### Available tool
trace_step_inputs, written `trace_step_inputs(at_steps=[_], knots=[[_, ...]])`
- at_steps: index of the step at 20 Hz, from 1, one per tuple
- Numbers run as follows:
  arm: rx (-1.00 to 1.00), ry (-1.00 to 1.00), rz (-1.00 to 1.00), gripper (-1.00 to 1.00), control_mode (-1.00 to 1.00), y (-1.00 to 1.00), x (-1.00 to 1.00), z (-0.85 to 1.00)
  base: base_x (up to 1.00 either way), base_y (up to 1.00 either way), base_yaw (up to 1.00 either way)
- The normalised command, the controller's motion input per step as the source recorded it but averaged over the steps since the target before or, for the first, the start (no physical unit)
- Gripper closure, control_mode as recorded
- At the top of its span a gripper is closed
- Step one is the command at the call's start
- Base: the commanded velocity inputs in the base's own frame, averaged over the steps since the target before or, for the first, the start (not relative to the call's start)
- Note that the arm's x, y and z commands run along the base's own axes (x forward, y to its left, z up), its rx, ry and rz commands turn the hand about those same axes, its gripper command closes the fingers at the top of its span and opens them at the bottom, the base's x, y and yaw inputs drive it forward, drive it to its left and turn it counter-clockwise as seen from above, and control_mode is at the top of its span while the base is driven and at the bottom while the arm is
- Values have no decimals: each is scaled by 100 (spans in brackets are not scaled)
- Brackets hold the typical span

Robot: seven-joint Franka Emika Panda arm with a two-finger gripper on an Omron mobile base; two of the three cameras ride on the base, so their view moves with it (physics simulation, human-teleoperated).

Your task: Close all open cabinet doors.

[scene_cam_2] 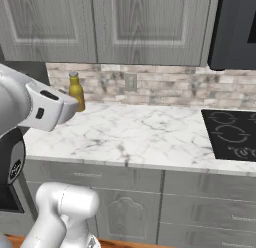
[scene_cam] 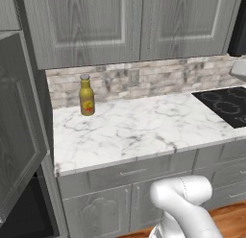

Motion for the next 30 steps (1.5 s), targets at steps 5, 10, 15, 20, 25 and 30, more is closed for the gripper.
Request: trace_step_inputs(at_steps=[5, 10, 15, 20, 25, 30], knots=[[4, 0, 0, -100, -100, 0, -39, 1, 0, 0, 0], [1, 2, 0, -100, -100, 0, -15, 1, 0, 0, 0], [0, 0, 0, -100, -100, 8, 0, 0, 0, 0, 0], [0, 2, -2, -100, -100, 9, 0, 0, 0, 0, 0], [0, 5, -6, -100, -100, 11, -8, 0, 0, 0, 0], [0, 2, -1, -100, -100, 0, -37, 0, 0, 0, 0]])
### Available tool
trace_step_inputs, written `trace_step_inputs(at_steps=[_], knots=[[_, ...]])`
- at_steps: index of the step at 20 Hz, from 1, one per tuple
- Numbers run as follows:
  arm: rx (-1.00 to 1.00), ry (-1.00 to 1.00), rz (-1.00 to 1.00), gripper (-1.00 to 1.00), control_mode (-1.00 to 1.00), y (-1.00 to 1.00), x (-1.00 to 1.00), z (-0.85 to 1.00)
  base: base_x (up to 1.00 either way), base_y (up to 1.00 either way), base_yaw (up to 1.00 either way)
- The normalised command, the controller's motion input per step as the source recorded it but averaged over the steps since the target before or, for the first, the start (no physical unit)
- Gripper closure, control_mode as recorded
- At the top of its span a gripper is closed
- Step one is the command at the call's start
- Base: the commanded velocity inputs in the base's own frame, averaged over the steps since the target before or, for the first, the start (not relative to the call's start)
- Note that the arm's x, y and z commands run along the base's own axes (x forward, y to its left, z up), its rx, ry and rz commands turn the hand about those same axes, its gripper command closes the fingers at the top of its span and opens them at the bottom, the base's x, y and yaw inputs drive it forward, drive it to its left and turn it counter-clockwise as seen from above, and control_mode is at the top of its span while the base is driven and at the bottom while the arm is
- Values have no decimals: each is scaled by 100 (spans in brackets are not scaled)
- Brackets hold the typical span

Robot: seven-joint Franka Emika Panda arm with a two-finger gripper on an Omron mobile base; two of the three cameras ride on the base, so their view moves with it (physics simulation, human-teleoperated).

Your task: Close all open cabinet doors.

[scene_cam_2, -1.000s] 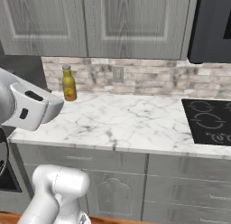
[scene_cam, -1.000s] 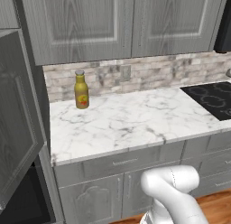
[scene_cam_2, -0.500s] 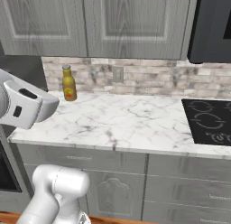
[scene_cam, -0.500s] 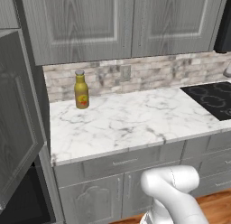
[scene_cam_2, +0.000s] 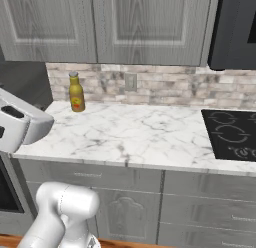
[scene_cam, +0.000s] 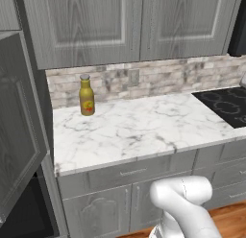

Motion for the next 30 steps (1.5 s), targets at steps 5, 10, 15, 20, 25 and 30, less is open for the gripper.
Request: trace_step_inputs(at_steps=[5, 10, 15, 20, 25, 30], knots=[[0, 1, -5, -100, -100, 11, -27, 0, 0, 0, 0], [0, 8, -4, -100, -100, 1, -3, 0, 0, 0, 0], [0, 10, -1, -100, -100, 0, 0, 0, 0, 0, 0], [0, 6, 0, -100, -100, 0, 0, 0, 0, 0, 0], [0, 0, -2, -100, -100, 0, -40, 0, 0, 0, 0], [0, 0, -7, -100, -100, 0, -56, 0, 0, 0, 0]])
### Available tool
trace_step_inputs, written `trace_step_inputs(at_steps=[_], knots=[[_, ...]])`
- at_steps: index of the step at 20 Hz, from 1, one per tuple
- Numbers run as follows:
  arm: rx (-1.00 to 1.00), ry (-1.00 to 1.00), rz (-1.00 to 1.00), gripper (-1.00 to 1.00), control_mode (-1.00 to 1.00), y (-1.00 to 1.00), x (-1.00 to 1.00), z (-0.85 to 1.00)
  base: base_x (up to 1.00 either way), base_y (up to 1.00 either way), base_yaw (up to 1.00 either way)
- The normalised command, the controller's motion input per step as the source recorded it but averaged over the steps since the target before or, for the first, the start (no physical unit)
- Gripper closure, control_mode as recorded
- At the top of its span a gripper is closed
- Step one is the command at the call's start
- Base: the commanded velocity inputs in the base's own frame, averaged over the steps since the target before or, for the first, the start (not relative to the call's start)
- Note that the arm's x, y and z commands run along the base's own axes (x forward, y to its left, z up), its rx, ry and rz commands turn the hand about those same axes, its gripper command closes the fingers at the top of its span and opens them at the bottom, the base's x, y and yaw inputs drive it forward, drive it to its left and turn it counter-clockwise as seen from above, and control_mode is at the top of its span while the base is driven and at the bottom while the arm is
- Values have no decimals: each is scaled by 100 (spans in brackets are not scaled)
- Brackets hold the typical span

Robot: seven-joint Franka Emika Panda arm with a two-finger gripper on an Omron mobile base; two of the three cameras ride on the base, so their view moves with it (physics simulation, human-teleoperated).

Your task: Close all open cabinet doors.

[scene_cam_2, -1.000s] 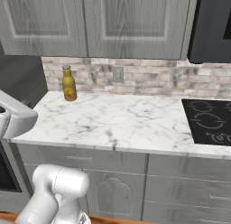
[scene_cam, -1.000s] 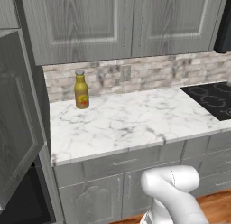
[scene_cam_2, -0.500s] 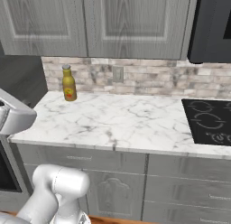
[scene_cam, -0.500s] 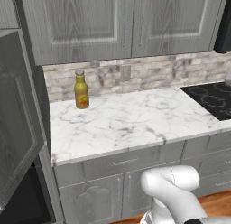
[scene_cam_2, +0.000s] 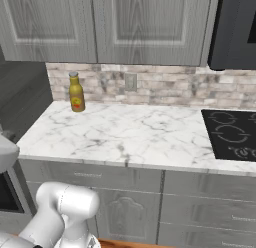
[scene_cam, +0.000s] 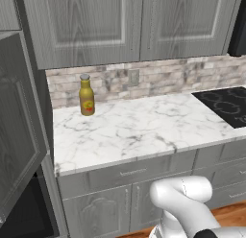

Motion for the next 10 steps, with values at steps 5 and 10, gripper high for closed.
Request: trace_step_inputs(at_steps=[5, 10], knots=[[0, 10, -2, -100, -100, 0, 28, 0, 0, 0, 0], [0, 31, 0, -100, -100, 0, 100, -3, 0, 0, 0]])
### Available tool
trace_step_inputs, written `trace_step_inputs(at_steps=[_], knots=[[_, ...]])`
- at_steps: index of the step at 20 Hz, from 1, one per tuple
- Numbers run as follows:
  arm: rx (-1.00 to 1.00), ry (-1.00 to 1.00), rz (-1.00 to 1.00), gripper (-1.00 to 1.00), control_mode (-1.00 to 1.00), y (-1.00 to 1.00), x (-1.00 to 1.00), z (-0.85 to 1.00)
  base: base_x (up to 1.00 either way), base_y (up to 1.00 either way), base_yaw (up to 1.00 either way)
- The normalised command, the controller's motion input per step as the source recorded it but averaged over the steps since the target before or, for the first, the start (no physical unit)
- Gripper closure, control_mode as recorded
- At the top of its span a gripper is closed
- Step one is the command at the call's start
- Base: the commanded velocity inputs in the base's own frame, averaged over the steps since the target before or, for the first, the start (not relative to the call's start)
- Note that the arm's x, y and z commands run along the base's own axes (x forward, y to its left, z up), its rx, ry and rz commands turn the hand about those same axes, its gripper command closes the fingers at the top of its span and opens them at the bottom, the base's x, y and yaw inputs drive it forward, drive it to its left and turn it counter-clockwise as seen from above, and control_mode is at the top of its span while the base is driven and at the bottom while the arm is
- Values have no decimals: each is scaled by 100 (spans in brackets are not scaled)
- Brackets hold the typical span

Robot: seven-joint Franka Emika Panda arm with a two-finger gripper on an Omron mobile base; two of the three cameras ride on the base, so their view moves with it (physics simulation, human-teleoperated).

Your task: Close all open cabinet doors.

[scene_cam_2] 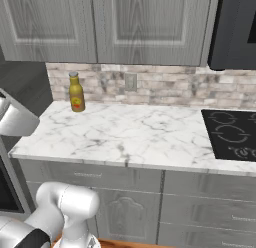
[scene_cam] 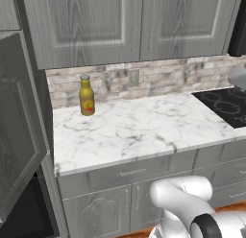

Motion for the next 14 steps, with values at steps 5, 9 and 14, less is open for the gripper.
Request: trace_step_inputs(at_steps=[5, 9, 14], knots=[[2, 34, 0, -100, -100, 0, 90, -36, 0, 0, 0], [1, 7, 0, -100, 100, 0, 13, -9, 14, 0, -1], [0, 0, 0, -100, 100, 0, 0, 0, -14, 0, -3]])
